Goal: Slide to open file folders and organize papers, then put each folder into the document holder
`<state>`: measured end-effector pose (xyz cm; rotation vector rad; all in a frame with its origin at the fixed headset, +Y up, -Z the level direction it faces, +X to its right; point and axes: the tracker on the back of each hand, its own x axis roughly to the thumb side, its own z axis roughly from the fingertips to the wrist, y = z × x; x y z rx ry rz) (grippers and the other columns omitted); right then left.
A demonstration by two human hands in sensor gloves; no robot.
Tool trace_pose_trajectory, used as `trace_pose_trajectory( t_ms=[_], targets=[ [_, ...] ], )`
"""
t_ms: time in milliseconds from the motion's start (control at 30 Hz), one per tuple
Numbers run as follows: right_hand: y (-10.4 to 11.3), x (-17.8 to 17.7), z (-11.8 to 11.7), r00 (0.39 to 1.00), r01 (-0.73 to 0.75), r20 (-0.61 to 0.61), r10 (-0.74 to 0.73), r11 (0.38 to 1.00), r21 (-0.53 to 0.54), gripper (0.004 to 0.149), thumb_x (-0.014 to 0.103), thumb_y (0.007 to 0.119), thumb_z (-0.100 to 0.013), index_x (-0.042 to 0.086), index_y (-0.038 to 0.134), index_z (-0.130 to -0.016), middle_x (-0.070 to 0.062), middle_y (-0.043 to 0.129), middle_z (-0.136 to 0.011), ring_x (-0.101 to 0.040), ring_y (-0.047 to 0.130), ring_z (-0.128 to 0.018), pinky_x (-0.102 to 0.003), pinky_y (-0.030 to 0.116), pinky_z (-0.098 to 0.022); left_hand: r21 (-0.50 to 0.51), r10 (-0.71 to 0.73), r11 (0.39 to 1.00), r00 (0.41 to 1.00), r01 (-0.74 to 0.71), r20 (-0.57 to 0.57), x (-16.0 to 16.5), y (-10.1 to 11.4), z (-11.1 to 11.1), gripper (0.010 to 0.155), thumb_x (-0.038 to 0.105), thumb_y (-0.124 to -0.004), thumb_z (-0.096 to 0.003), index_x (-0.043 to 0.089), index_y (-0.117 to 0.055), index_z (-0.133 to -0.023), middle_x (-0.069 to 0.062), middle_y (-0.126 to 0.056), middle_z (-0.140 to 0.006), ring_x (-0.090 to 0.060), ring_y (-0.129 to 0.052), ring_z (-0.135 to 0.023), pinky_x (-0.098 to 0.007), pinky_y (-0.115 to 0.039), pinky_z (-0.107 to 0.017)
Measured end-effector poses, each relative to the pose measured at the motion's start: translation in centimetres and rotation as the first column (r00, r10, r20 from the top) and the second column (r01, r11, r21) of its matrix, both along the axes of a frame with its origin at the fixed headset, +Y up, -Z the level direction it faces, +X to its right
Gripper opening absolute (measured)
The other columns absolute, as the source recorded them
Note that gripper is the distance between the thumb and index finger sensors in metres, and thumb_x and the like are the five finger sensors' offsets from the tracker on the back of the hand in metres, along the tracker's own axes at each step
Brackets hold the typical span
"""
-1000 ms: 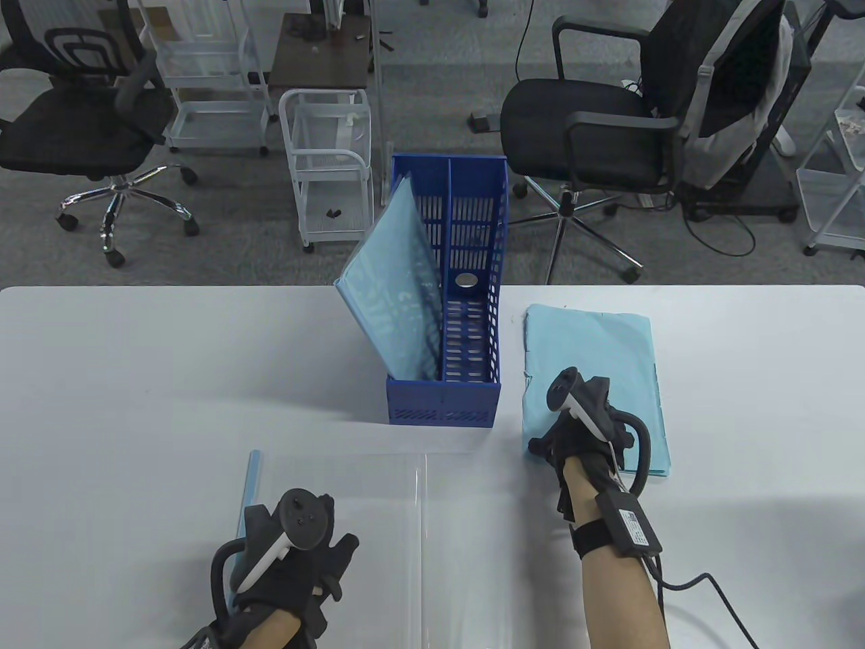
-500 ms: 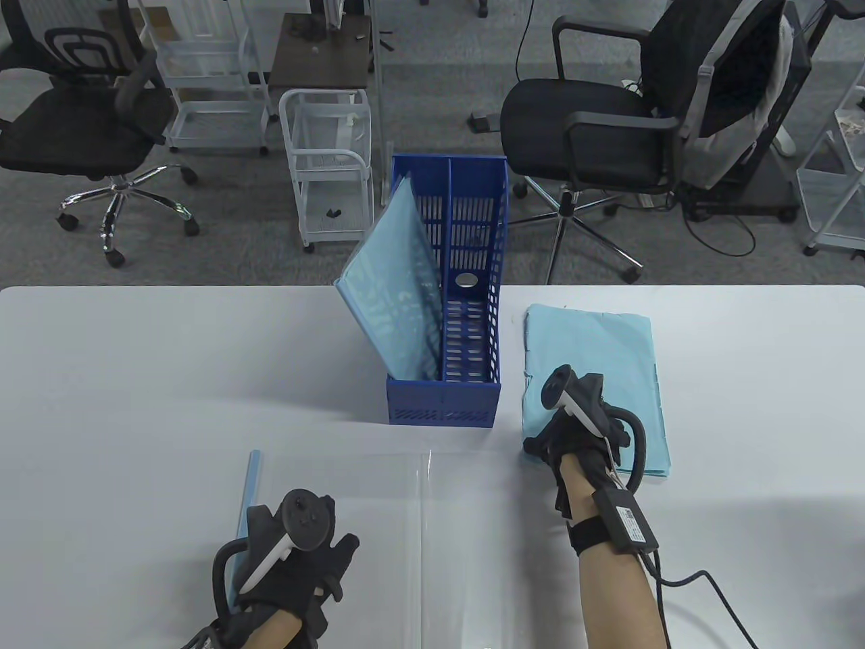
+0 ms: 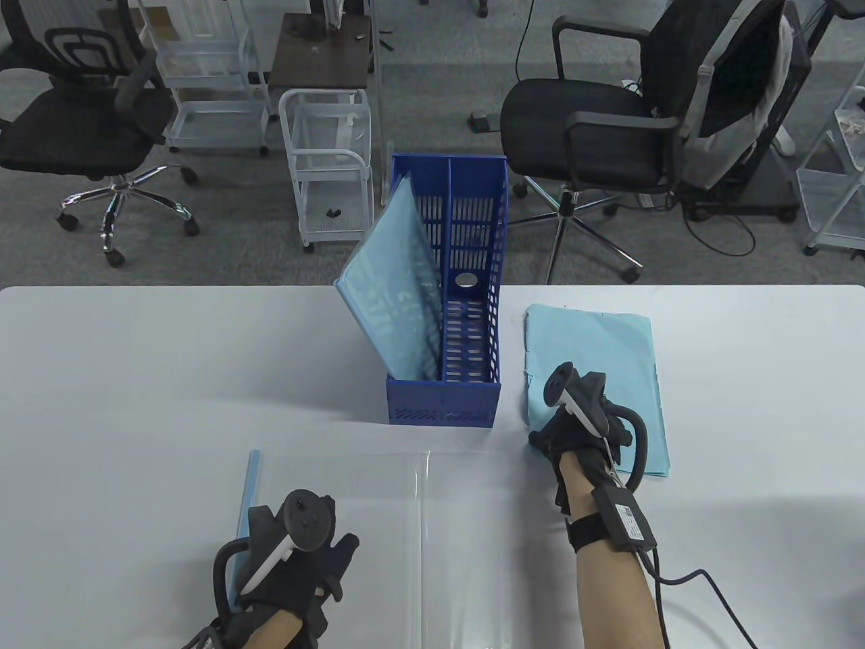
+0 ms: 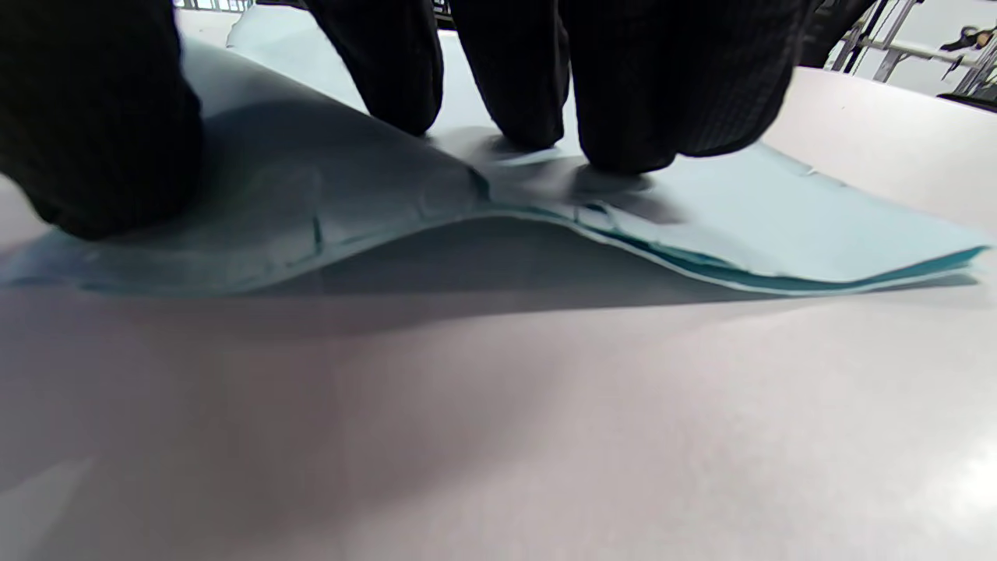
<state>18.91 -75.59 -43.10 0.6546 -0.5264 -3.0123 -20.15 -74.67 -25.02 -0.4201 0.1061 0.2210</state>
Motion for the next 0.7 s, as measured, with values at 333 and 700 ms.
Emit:
trace_pose_trajectory(
  t_ms=[333, 700],
  targets=[
    [0.1, 2.2, 0.4, 0.992, -0.116, 0.074, 0.101, 0.964, 0.24, 0.069, 0.059, 0.093, -0.03, 0.033, 0.076, -0.092, 0.004, 0.09, -0.092, -0.029, 0.1, -0.072, -0.049, 0.088, -0.059, -0.005, 0.025, 1.0, 1.0, -0.025, -0.001, -0.3, 0.0, -0.1, 0.075, 0.064, -0.075, -0.0451, 0.034, -0.06, -0.112, -0.005, -0.08, -0.107, -0.033, -0.088, -0.092, -0.053, -0.076, -0.068],
    [4.4, 6.7, 6.0, 0.939, 0.194, 0.062, -0.337, 0.673, 0.714, 0.045, 0.045, 0.09, -0.036, 0.028, 0.088, -0.078, 0.004, 0.106, -0.067, -0.017, 0.11, -0.052, -0.04, 0.095, -0.044, -0.082, 0.203, 0.976, 0.979, -0.204, -0.014, -2.1, 0.6, -0.5, 0.074, 0.065, -0.072, -0.0466, 0.032, -0.06, -0.112, -0.006, -0.076, -0.11, -0.033, -0.086, -0.094, -0.053, -0.074, -0.069]
  ],
)
